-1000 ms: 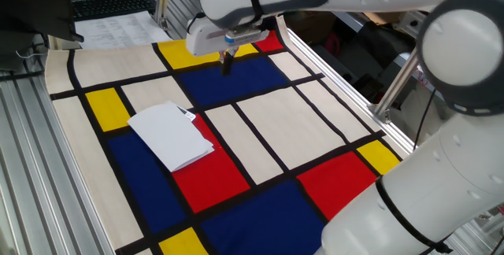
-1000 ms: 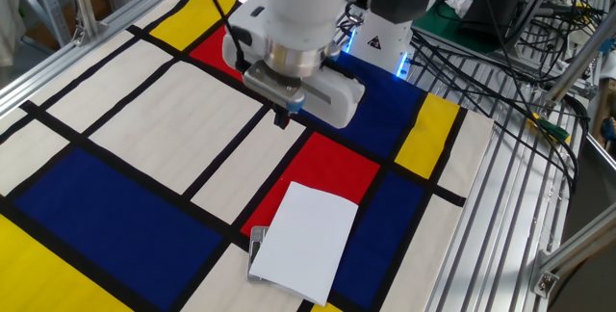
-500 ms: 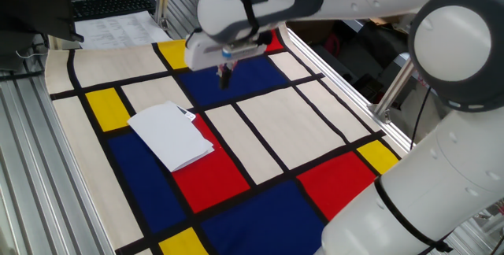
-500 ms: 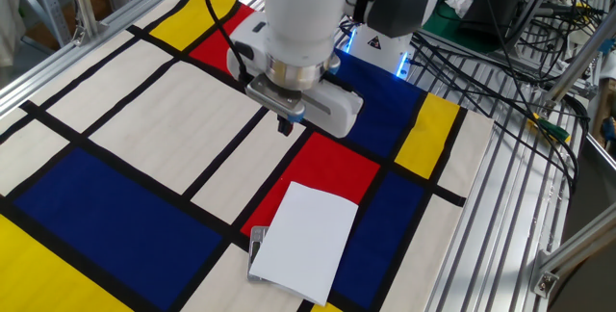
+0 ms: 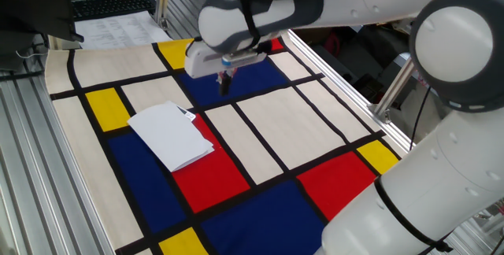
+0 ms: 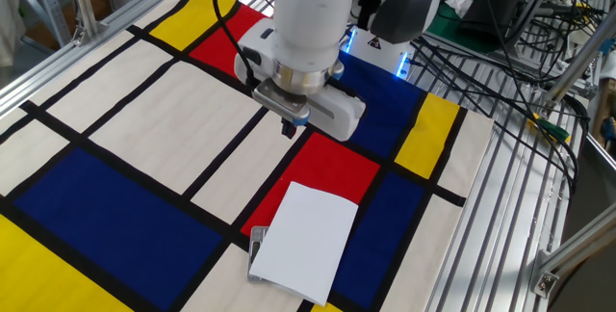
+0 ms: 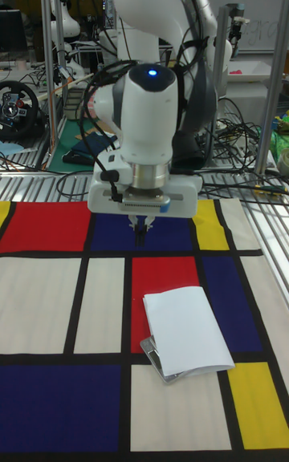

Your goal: Unfold a piece of paper

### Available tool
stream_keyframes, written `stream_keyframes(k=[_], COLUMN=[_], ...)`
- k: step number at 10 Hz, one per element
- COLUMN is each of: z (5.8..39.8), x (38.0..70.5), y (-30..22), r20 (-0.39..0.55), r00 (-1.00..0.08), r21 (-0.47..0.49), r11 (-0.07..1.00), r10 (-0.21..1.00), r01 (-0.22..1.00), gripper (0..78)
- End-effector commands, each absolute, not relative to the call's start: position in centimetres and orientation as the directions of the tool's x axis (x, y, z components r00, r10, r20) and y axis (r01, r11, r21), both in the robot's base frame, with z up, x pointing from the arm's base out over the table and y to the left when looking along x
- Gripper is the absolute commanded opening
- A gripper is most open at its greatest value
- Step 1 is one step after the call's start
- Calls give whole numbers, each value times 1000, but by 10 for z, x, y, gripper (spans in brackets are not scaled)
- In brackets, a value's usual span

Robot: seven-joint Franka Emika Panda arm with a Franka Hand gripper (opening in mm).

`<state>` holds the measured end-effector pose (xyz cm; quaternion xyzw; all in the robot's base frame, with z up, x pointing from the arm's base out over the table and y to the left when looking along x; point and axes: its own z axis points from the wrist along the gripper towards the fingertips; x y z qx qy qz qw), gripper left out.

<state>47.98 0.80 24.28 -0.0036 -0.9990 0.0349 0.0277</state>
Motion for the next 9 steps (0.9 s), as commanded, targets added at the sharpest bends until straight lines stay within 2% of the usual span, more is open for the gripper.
stream_keyframes(k=[1,9], z=[206,199], x=[477,476], y=[4,3], r20=[44,44], r00=[-999,-999], r21=[-58,-64], r11=[998,998], r10=[6,-7], r01=[4,-10], gripper=[0,0])
